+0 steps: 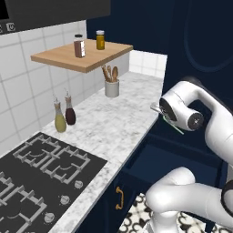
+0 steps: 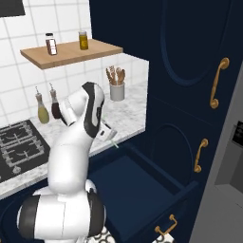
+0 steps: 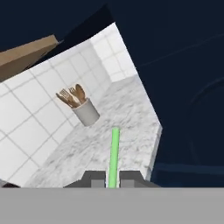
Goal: Take a straw from the drawer in front and place it inside the glass cup on the dining counter.
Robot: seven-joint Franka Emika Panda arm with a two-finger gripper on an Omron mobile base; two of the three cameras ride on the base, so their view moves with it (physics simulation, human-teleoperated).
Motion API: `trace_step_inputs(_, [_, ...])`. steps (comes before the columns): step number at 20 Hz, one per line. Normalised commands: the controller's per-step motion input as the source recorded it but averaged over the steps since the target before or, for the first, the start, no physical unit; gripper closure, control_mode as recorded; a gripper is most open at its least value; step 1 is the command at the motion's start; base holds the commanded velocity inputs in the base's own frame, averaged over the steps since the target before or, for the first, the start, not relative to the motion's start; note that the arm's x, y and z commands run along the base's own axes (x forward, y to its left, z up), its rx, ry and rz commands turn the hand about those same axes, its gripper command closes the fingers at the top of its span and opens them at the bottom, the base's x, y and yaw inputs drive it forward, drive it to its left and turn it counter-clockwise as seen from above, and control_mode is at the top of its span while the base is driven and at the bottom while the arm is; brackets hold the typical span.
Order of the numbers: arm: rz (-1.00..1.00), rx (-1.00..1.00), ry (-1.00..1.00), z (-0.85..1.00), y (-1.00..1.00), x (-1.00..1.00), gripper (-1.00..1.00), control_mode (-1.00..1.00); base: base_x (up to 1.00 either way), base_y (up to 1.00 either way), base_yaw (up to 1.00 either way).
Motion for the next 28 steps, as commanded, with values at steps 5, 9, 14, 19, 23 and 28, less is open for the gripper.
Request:
trace_step_inputs(5, [-0.21, 0.33, 0.01, 0.21, 0.36, -0.57, 1.0, -1.0, 0.0, 0.0, 0.0])
trace_step_inputs(9, [-0.12, 0.39, 0.2, 0.76, 0.23, -0.37, 1.0, -1.0, 0.0, 0.0, 0.0])
trace_step_inputs(14, [-0.01, 0.24, 0.13, 0.99, 0.1, -0.07, 1.0, -1.0, 0.0, 0.0, 0.0])
trace_step_inputs(19, [-0.13, -0.4, -0.19, 0.76, -0.04, -0.03, 1.0, -1.0, 0.0, 0.0, 0.0])
trace_step_inputs(23, [-0.24, -0.81, -0.4, 0.38, 0.0, -0.15, 1.0, -1.0, 0.0, 0.0, 0.0])
trace_step_inputs(28, [-0.21, -0.82, -0.38, 0.39, -0.01, -0.16, 1.0, -1.0, 0.0, 0.0, 0.0])
